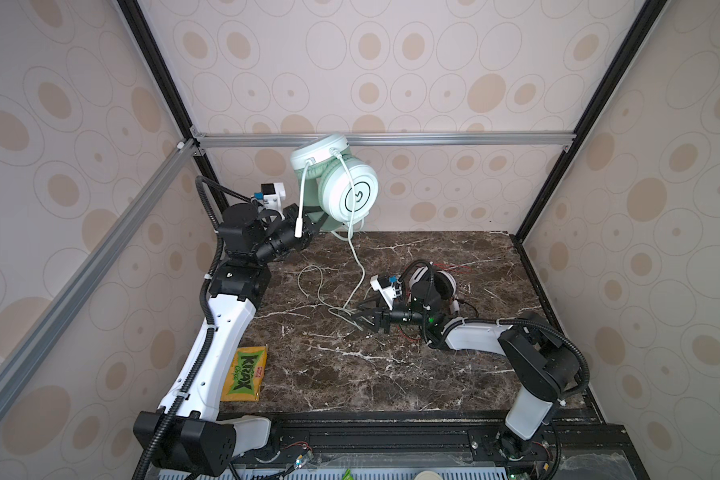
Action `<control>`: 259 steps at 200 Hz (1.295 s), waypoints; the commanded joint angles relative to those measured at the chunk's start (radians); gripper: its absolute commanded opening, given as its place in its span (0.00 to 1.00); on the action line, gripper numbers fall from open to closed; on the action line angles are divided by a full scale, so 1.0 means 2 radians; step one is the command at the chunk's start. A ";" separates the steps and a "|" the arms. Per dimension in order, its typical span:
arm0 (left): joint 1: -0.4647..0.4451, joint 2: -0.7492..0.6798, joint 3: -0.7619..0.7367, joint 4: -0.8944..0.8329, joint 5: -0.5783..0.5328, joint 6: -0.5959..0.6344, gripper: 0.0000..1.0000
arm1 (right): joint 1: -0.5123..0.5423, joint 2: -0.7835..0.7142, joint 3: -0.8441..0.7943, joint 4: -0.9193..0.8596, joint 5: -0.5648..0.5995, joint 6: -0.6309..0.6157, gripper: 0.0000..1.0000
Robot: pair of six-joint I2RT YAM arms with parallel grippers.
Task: Wrap the headphones
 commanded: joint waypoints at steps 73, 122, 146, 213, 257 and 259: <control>0.008 -0.013 -0.019 0.046 0.016 -0.015 0.00 | 0.020 0.019 0.057 0.044 -0.037 0.034 0.48; 0.016 0.015 -0.016 0.083 0.043 -0.036 0.00 | 0.029 0.024 0.049 0.037 -0.028 0.036 0.51; 0.021 0.028 -0.002 0.088 0.054 -0.044 0.00 | 0.026 -0.009 0.017 -0.028 0.033 -0.005 0.54; 0.030 0.056 0.021 0.086 0.066 -0.058 0.00 | 0.031 -0.070 0.015 -0.143 0.054 -0.072 0.60; 0.034 0.071 0.026 0.100 0.076 -0.067 0.00 | 0.031 -0.029 0.057 -0.129 0.089 -0.071 0.61; 0.034 0.071 0.026 0.103 0.076 -0.068 0.00 | 0.031 -0.027 0.059 -0.129 0.090 -0.071 0.61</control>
